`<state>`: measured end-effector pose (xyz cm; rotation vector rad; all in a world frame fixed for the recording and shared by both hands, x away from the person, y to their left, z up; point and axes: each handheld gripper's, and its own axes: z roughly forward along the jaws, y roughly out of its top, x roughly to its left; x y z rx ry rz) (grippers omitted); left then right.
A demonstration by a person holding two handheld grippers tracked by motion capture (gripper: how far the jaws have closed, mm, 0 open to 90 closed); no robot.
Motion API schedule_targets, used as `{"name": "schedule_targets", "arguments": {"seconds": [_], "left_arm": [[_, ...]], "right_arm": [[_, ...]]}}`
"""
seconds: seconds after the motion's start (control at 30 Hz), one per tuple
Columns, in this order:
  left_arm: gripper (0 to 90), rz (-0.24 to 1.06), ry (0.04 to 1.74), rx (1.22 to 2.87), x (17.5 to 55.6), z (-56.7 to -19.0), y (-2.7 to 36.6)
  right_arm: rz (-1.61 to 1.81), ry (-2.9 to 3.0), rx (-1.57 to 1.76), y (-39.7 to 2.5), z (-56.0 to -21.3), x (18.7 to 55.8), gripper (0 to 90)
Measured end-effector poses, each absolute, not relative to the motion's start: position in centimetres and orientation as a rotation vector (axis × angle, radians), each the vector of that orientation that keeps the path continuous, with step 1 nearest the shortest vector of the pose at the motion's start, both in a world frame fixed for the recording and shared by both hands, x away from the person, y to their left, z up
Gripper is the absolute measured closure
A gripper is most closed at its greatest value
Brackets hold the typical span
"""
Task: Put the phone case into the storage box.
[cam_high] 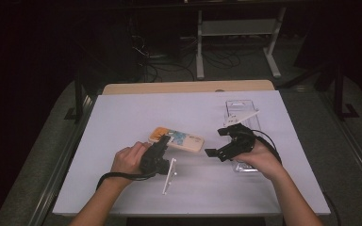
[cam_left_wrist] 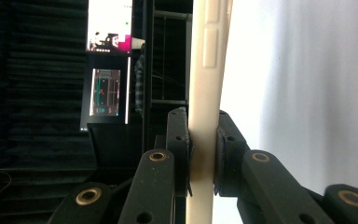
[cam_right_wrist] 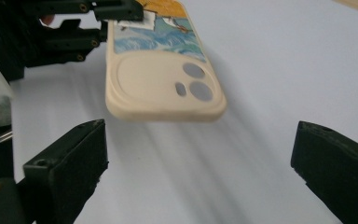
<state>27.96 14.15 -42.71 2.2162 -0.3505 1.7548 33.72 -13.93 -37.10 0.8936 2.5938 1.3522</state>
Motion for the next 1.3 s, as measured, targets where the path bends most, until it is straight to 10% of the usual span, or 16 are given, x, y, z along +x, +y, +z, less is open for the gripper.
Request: {"name": "schedule_targets", "arguments": {"seconds": [1.3], "left_arm": [[79.4,1.663,-0.169,2.244,29.1,-42.1,15.3]], "right_arm": [[1.421,2.533,0.852,-14.9,-38.7,33.3,4.2]]}}
